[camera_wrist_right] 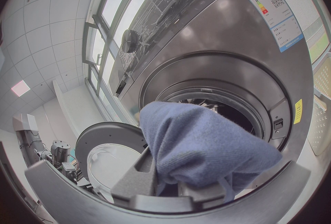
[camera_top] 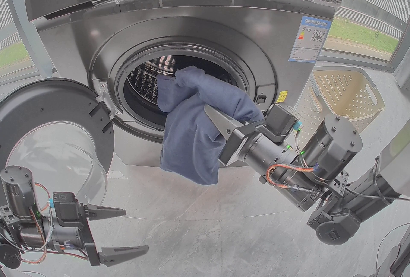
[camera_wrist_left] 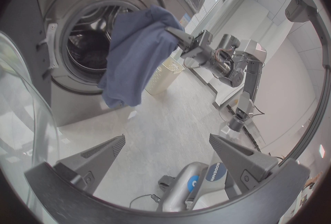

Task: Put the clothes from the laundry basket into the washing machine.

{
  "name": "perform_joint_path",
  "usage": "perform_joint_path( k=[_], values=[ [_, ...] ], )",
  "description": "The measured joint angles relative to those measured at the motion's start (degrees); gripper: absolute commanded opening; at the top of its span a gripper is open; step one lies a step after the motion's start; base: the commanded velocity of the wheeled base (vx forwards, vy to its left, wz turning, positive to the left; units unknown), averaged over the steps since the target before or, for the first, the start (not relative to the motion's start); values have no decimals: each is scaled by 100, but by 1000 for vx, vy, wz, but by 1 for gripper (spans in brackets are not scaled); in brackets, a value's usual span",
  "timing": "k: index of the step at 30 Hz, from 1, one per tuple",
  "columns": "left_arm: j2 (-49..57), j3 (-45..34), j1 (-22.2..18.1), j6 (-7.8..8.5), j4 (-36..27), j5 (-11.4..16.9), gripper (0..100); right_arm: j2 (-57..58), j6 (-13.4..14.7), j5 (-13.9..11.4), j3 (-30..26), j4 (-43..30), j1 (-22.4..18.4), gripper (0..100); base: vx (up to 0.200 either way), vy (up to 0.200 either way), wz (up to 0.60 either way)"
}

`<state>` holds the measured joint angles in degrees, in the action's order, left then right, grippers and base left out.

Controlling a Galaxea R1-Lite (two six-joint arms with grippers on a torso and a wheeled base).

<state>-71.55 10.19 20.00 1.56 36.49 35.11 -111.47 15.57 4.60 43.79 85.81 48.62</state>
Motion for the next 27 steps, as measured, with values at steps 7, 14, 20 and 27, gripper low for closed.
perform_joint_path(
  k=[7,14,20,27],
  values=[
    [-535,-46,332,-52,244,-134,100,-52,0,-2,12,101,-9,0,0,0,0],
    [-1119,66,323,-154,798,-150,100,-267,-18,-4,174,221,17,0,0,0,0],
    [-1571,312,356,-284,974,-152,100,-366,-38,-4,260,240,46,0,0,0,0],
    [-2291,662,345,-295,1231,-141,100,-380,-38,-2,265,249,61,0,0,0,0]
  ],
)
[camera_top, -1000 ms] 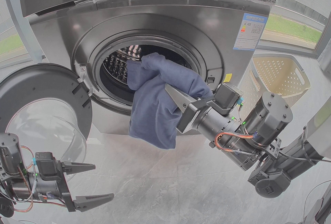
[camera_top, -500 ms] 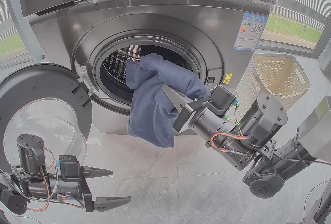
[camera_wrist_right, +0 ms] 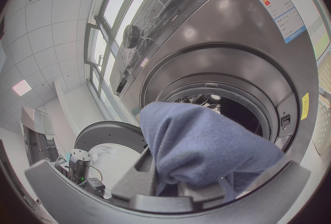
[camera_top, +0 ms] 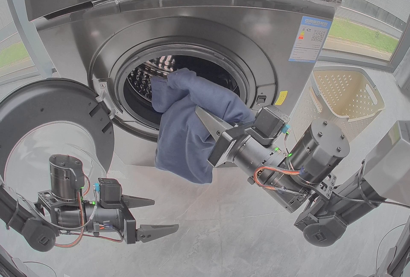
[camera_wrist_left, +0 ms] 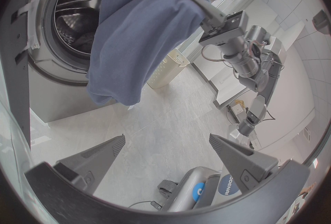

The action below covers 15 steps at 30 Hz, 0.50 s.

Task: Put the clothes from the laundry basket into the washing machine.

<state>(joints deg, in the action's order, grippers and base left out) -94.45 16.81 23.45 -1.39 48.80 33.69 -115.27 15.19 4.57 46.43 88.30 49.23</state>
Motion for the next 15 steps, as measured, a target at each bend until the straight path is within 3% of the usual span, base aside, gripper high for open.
perform_joint_path(
  k=[7,15],
  values=[
    [-814,311,24,-57,485,-1,100,15,-2,5,0,9,24,0,0,0,0],
    [-1616,811,146,-441,901,-33,100,30,-11,7,-7,13,72,0,0,0,0]
  ],
)
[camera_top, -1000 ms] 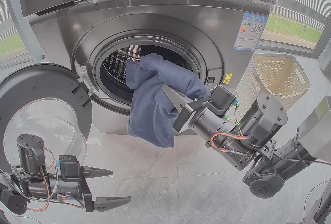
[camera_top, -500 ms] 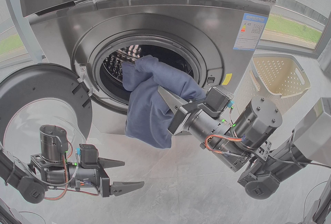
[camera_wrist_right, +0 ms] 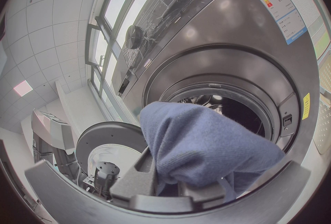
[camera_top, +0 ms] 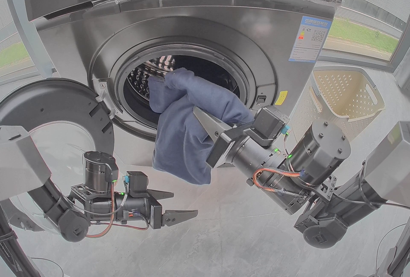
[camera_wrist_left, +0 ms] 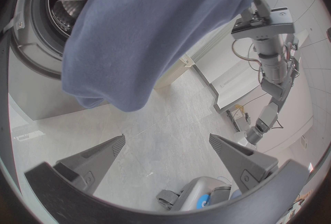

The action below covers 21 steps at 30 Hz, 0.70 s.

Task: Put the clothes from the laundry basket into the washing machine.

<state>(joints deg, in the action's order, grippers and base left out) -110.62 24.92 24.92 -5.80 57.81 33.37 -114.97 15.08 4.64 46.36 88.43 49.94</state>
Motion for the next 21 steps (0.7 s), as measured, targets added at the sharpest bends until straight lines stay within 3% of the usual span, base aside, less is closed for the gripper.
perform_joint_path(
  k=[11,15,21],
  values=[
    [-997,697,35,-71,517,-305,100,61,-13,2,-30,0,61,0,0,0,0],
    [-1270,951,62,-232,664,-356,100,94,-13,2,-39,0,83,0,0,0,0],
    [-1645,1353,140,-328,1015,-547,100,119,-15,2,-45,-2,121,0,0,0,0]
  ],
)
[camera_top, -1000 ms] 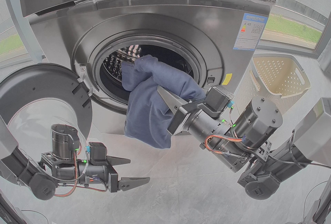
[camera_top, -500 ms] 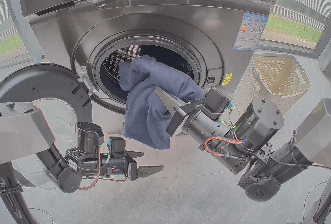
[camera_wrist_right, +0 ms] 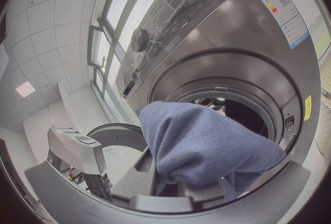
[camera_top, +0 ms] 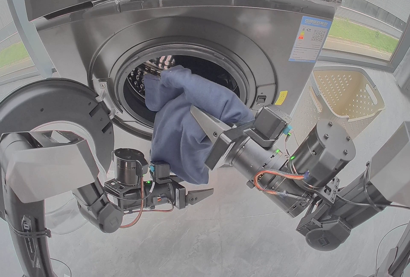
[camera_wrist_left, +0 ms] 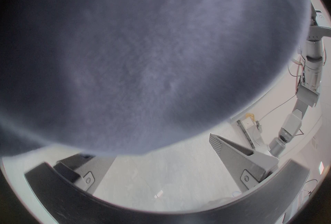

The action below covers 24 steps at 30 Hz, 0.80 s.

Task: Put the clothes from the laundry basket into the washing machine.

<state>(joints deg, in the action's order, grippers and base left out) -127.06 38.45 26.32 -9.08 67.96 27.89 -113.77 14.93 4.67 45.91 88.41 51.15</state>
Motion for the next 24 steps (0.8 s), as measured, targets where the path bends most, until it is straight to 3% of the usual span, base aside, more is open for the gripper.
perform_joint_path(
  k=[5,11,19,24],
  values=[
    [-299,280,20,-41,299,-168,100,10,1,0,-33,0,11,0,0,0,0],
    [-304,265,35,-216,385,-179,100,10,-16,0,-62,0,11,0,0,0,0],
    [422,-55,107,-545,433,-171,100,0,-51,0,-46,0,-24,0,0,0,0],
    [914,-395,143,-618,440,-118,100,-20,-60,0,-29,0,-50,0,0,0,0]
  ],
)
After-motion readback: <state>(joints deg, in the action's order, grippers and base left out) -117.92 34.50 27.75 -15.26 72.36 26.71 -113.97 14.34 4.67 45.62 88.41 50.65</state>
